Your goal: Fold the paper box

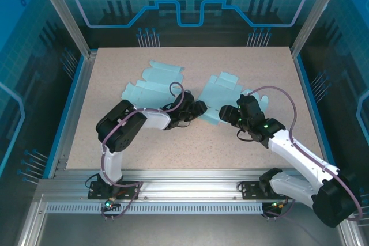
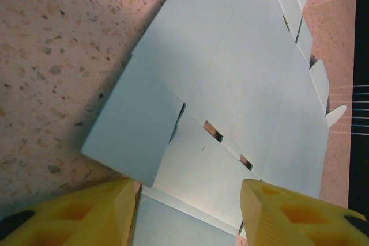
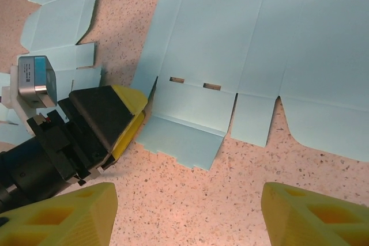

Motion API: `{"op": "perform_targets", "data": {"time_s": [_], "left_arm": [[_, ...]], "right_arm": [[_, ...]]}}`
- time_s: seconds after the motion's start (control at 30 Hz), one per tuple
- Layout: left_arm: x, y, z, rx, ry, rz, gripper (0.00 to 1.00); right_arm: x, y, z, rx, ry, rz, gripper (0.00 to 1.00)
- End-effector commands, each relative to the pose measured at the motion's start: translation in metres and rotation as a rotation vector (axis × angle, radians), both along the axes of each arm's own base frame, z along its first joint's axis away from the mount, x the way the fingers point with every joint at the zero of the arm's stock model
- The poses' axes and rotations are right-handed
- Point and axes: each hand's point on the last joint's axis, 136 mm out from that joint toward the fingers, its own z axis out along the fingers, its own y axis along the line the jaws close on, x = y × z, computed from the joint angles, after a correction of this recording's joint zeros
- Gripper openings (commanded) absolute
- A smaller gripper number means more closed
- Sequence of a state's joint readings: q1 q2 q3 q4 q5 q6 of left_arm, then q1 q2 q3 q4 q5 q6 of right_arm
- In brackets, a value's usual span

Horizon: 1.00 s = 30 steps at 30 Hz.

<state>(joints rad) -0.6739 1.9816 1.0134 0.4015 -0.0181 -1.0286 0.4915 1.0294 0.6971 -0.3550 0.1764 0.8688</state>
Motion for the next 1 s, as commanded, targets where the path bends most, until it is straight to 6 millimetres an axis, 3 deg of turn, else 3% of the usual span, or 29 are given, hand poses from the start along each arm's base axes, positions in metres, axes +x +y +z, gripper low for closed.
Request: {"op": "perform_targets", "data": {"time_s": [0.0,0.2,0.5,0.67,0.73,0.9,0.97], "left_arm": [[0.023,0.019,-0.016,0.020,-0.005,0.103,0.57],[0.040,0.028,-0.013,-0.003,-0.043,0.165,0.57],[0.059,0.026,-0.009,-0.032,-0.120,0.181,0.28],[0.069,0.026,-0.003,-0.066,-0.151,0.189,0.19],[0.067,0.023,0.000,-0.081,-0.151,0.169,0.25],[0.043,0.033,0.009,-0.029,-0.059,0.157,0.57],[0.032,0.041,0.011,-0.016,-0.023,0.170,0.59]], "right_arm": [[-0.003,-0.004,-0.002,-0.036,-0.007,0.009,0.68],[-0.001,-0.005,0.001,-0.048,-0.021,0.013,0.68],[-0.001,-0.004,-0.004,-0.061,-0.010,0.027,0.68],[-0.001,-0.002,-0.007,-0.058,-0.003,0.035,0.68],[-0.001,-0.002,-0.008,-0.061,0.003,0.035,0.68],[-0.002,-0.004,-0.006,-0.068,0.002,0.030,0.68],[-0.002,-0.004,-0.005,-0.065,-0.004,0.029,0.68]]}}
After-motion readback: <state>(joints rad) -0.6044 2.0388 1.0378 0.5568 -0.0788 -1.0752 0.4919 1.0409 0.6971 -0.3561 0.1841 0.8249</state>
